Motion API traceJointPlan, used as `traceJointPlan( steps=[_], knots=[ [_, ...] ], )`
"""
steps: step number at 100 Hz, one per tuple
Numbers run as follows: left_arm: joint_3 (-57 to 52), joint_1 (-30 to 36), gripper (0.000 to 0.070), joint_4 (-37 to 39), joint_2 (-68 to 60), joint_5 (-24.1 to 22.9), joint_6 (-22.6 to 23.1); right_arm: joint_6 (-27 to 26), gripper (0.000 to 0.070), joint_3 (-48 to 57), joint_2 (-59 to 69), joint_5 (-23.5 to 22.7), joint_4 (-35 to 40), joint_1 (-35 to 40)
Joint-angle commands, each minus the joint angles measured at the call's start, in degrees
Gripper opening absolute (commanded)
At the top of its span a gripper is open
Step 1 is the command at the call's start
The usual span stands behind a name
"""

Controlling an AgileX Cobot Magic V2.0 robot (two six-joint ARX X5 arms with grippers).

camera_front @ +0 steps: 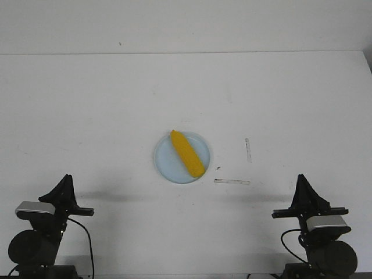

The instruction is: Place corn on plate with both arms

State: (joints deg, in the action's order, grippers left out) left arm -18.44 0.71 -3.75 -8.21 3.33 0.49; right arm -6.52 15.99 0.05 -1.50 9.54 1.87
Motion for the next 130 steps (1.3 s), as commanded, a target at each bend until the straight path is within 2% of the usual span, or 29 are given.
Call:
traceJointPlan(
  steps=[1, 59, 90, 109, 128, 130],
  knots=[
    [-0.2, 0.0, 0.0001, 0.8, 0.1, 0.1, 0.0, -0.9, 0.0015, 0.5, 0.0, 0.0, -0.8, 0.0],
    [-0.2, 0.0, 0.0001, -0.1, 1.4, -0.2, 0.0, -0.9, 0.0015, 0.5, 0.0, 0.0, -0.8, 0.0],
    [3.3, 0.1, 0.0001, -0.2, 8.0, -3.0, -0.1, -0.9, 0.0015, 0.5, 0.0, 0.0, -0.7, 0.0],
    [9.7, 0.5, 0.0001, 4.3, 8.0, -2.9, -0.1, -0.9, 0.0015, 0.5, 0.0, 0.0, -0.7, 0.0],
    [17.6, 0.6, 0.0001, 13.1, 8.0, -3.0, -0.1, -0.9, 0.0015, 0.5, 0.0, 0.0, -0.7, 0.0],
    [17.7, 0.6, 0.0, 12.0, 8.0, -3.1, -0.2, -0.9, 0.0015, 0.5, 0.0, 0.0, -0.7, 0.0]
  ],
)
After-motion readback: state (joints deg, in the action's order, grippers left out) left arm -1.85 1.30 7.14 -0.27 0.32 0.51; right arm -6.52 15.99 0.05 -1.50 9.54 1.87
